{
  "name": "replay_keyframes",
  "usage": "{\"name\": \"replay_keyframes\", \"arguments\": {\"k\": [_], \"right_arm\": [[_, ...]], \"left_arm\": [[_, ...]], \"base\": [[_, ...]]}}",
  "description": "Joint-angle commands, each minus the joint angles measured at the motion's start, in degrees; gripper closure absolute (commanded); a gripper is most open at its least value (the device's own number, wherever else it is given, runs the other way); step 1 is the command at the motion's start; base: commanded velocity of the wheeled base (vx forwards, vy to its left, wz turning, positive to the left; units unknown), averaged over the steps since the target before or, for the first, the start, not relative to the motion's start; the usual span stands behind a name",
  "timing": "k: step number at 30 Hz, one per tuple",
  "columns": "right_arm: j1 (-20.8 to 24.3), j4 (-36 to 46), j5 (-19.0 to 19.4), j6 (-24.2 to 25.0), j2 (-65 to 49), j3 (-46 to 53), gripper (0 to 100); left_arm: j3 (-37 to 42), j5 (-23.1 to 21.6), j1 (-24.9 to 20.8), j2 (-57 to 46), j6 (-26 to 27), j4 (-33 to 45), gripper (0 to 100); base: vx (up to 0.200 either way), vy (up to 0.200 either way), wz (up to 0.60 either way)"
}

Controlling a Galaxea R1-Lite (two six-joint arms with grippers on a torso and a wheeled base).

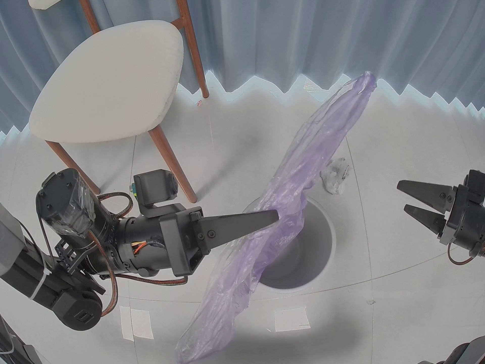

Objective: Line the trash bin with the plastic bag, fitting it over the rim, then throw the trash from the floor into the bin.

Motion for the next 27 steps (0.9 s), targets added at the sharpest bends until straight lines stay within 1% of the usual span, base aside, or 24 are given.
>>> {"name": "replay_keyframes", "arguments": {"k": [1, 2, 5, 8, 12, 13, 16, 17, 20, 22, 23, 24, 25, 26, 27], "right_arm": [[1.96, -1.44, -0.05, 1.11, -0.08, 0.35, 0], [1.96, -1.44, -0.05, 1.19, 0.00, 0.35, 0], [1.96, -1.44, -0.05, 1.11, -0.26, 1.06, 0], [1.96, -1.35, -0.05, 1.11, -0.52, 1.32, 0], [2.22, -0.83, -0.05, 1.28, -0.44, 1.50, 0], [3.19, -0.83, -0.05, 1.46, -0.26, 1.94, 0], [4.77, -0.74, -0.14, 2.16, 0.53, 2.02, 0], [4.86, -0.83, -0.05, 2.51, 1.32, 1.94, 0], [4.86, -1.62, -0.23, 3.57, 4.31, 1.15, 0], [4.77, -1.79, -0.49, 3.74, 7.91, -0.09, 0], [4.86, -1.88, -0.67, 3.66, 9.14, -0.44, 0], [4.86, -1.88, -0.67, 3.66, 9.14, -0.44, 0], [4.95, -1.88, -1.02, 3.39, 11.69, -1.84, 0], [4.95, -1.88, -1.02, 3.48, 12.66, -2.72, 0], [4.95, -1.88, -1.02, 3.39, 12.66, -2.90, 0]], "left_arm": [[0.73, -0.05, 0.14, 1.09, 2.72, -0.01, 100], [0.81, 0.04, 0.14, 1.35, 3.25, -0.01, 100], [1.78, 0.04, -0.39, 4.69, 10.89, 0.07, 100], [1.78, 0.13, -0.92, 9.00, 15.38, -0.01, 100], [1.34, 0.30, -1.18, 12.86, 18.19, -0.01, 100], [0.90, 0.39, -1.18, 13.48, 18.63, -0.01, 100], [0.11, 0.92, -1.35, 13.04, 19.68, -0.10, 100], [0.20, 1.88, -1.71, 12.51, 20.65, -0.10, 100], [0.73, 6.54, -3.38, 11.11, 22.94, 0.07, 100], [1.16, 14.54, -6.72, 11.46, 24.78, 0.07, 100], [0.99, 17.97, -7.51, 12.07, 25.22, 0.07, 100], [0.99, 17.97, -7.51, 12.07, 25.22, 0.07, 100], [0.37, 24.56, -9.09, 14.09, 25.48, -0.01, 100], [-0.15, 26.14, -9.70, 14.89, 25.57, -0.01, 100], [-0.24, 26.32, -9.70, 14.97, 25.57, -0.01, 100]], "base": [[0.000, 0.000, 0.00], [0.000, 0.000, 0.00], [0.000, 0.000, 0.00], [0.000, 0.000, 0.00], [0.000, 0.000, 0.00], [0.000, 0.000, 0.00], [0.000, 0.000, 0.00], [0.000, 0.000, 0.00], [0.000, 0.000, 0.00], [0.000, 0.000, 0.00], [0.000, 0.000, 0.00], [0.000, 0.000, 0.00], [0.000, 0.000, 0.00], [0.000, 0.000, 0.00], [0.000, 0.000, 0.00]]}}
